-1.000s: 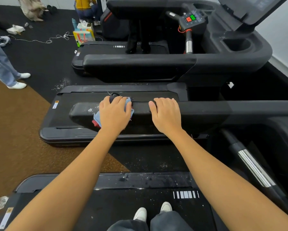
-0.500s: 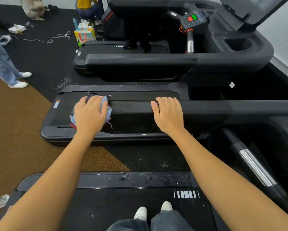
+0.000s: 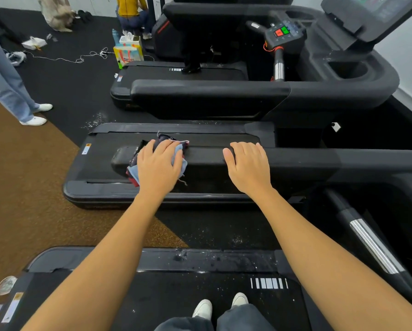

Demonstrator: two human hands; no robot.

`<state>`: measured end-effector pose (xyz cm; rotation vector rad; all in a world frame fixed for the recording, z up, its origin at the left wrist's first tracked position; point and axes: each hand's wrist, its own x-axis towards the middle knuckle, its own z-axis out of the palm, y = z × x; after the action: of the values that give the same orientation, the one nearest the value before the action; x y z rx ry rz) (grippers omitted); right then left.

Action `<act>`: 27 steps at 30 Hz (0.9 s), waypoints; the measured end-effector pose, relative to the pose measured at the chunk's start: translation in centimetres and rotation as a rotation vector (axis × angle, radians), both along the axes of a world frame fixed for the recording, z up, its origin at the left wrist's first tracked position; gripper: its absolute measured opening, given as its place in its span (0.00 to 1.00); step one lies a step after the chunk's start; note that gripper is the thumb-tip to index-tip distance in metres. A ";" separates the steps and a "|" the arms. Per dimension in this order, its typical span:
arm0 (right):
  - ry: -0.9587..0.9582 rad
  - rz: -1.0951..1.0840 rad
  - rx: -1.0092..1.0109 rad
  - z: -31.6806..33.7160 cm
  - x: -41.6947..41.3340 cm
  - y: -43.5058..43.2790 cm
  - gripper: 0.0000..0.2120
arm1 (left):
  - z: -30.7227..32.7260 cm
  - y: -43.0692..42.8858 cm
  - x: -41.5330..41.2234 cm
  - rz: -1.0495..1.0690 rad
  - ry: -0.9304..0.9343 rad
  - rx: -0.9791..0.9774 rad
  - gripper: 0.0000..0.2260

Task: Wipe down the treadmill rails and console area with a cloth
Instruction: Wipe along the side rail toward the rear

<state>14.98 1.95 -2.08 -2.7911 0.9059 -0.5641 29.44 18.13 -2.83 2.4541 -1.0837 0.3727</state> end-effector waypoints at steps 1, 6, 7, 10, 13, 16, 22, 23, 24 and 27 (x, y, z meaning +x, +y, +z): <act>-0.003 0.002 0.007 0.0 0.0 0.0 0.27 | -0.1 0.6 1.1 0.019 -0.002 0.013 0.18; 0.010 0.004 0.026 0.0 0.0 0.0 0.27 | 0.1 3.6 5.2 0.202 0.081 -0.012 0.17; 0.012 0.005 0.029 0.0 0.0 0.0 0.27 | 0.3 3.7 5.5 0.239 0.130 -0.028 0.17; 0.025 0.003 0.030 0.1 0.1 0.1 0.28 | 0.8 3.1 4.8 0.368 0.211 -0.088 0.16; 0.022 -0.003 0.031 0.1 0.3 0.2 0.28 | 0.9 2.3 2.7 0.356 0.160 -0.101 0.16; 0.016 -0.013 0.031 0.1 0.3 0.3 0.27 | 0.6 0.6 0.3 0.223 0.090 -0.075 0.16; 0.011 -0.001 0.030 0.1 0.1 0.2 0.27 | 0.5 -0.9 -1.1 0.064 0.024 -0.034 0.16; 0.011 0.002 0.029 0.2 0.0 0.1 0.27 | 0.5 -0.6 -0.6 0.064 0.017 -0.021 0.16; 0.012 0.005 0.028 0.2 -0.1 0.1 0.27 | 0.5 -0.3 0.0 0.076 0.018 -0.017 0.16; 0.017 0.015 0.023 0.3 -0.2 0.1 0.26 | 1.0 0.8 2.0 0.186 0.083 -0.020 0.16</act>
<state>14.79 2.04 -1.78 -2.7840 0.8884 -0.5256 31.44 18.92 -1.85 2.5363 -0.8168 0.3338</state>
